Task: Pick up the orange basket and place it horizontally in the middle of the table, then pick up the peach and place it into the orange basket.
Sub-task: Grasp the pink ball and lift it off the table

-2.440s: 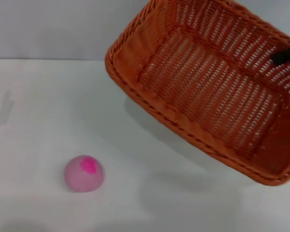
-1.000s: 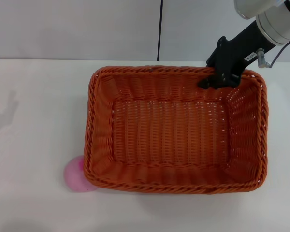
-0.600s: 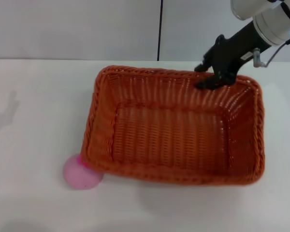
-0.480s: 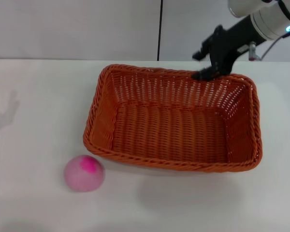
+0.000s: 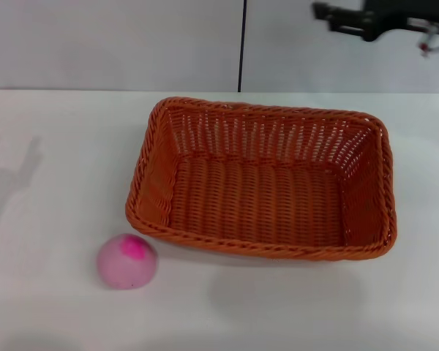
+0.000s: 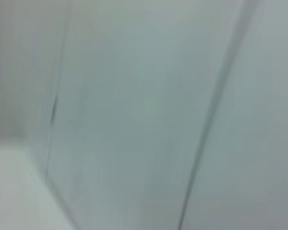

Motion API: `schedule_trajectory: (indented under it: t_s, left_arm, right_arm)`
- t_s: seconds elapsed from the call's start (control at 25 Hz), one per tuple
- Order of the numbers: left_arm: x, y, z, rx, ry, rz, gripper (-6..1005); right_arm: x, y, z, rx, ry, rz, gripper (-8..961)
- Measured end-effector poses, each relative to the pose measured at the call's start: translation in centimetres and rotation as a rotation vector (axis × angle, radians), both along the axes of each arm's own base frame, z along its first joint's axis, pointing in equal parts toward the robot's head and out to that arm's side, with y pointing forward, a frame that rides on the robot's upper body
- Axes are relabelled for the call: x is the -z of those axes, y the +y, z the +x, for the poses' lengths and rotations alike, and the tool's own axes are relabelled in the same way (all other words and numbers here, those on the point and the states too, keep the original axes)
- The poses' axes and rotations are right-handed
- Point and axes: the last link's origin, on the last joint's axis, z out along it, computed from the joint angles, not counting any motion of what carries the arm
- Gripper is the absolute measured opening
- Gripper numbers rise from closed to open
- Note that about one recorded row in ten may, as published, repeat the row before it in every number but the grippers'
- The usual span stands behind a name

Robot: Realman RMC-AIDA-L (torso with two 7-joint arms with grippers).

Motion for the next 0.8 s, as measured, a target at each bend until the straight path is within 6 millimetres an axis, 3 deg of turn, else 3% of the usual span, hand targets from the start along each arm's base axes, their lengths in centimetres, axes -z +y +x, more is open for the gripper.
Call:
schedule_trajectory:
  t_s: [0.04,0.08,0.12,0.16,0.2,0.36,0.4,0.44,0.64,0.8]
  left_arm:
    - [-0.1,0.0,0.0,0.013,0.006,-0.018,794]
    - [-0.3,0.1,0.0,0.025,0.013,-0.037,794]
    - [-0.3,0.1,-0.1,0.036,0.019,-0.056,794]
    - [-0.6,0.1,-0.1,0.068,0.041,-0.11,794]
    - [-0.6,0.1,-0.1,0.068,0.041,-0.11,794]
    - [-1.4,-0.1,-0.2,0.145,0.087,-0.244,794]
    - [-1.7,-0.2,-0.3,0.157,0.095,-0.269,794]
    - [-1.9,-0.4,-0.4,0.176,0.105,-0.305,794]
    - [-3.0,-2.1,-1.2,0.229,0.159,-0.451,793]
    - [-3.0,-3.5,-2.2,0.219,0.173,-0.587,793]
  right_arm:
    - [-0.9,-2.1,2.4,0.032,0.138,0.053,588]
    - [-0.9,-2.1,2.4,0.032,0.138,0.053,588]
    - [-1.1,-3.4,3.6,0.048,0.199,0.078,588]
    - [-1.4,-5.9,5.8,0.075,0.296,0.122,588]
    - [-1.4,-5.9,5.8,0.075,0.296,0.122,588]
    - [-0.9,-10.8,10.0,0.135,0.49,0.198,589]
    - [-0.9,-10.8,10.0,0.135,0.49,0.198,589]
    - [-0.5,-12.6,11.5,0.148,0.543,0.278,589]
    - [-0.4,-15.3,13.6,0.165,0.615,0.467,589]
    - [-1.9,-16.8,15.5,0.216,0.63,0.625,588]
